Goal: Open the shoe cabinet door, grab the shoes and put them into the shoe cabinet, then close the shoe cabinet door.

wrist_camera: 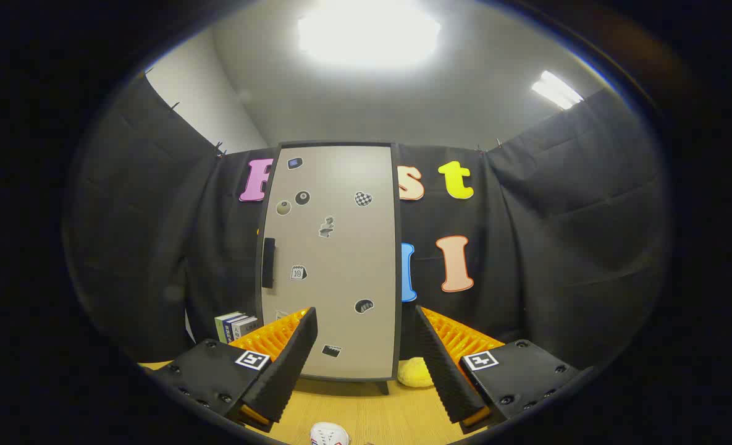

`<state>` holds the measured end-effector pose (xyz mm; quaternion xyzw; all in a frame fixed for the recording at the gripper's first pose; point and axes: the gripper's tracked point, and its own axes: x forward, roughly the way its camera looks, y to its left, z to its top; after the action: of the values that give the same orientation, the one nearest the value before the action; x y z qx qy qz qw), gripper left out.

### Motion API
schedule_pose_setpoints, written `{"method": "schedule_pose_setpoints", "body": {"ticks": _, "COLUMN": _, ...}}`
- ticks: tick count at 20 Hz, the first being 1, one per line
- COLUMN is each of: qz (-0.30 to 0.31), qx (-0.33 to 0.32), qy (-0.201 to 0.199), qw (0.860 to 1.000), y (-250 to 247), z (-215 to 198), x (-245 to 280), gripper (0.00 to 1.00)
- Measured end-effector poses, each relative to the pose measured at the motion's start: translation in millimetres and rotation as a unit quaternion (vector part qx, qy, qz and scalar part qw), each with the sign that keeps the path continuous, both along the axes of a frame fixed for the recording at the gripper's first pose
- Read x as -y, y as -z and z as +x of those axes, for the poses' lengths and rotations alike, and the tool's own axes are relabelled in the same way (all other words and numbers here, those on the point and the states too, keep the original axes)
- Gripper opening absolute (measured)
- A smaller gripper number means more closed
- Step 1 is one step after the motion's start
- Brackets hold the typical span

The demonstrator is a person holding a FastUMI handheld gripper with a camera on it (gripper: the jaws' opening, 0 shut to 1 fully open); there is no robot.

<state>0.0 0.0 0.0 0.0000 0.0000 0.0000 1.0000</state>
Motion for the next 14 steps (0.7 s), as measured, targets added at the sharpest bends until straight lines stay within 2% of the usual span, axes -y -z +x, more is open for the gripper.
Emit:
{"method": "schedule_pose_setpoints", "body": {"ticks": 10, "qz": 0.002, "qx": -0.011, "qy": 0.0, "qw": 1.0, "y": 3.9, "z": -2.8, "x": -3.1, "gripper": 0.98}}
{"method": "schedule_pose_setpoints", "body": {"ticks": 14, "qz": 0.008, "qx": -0.013, "qy": -0.009, "qw": 1.0, "y": -0.8, "z": 13.2, "x": -14.4, "gripper": 0.98}}
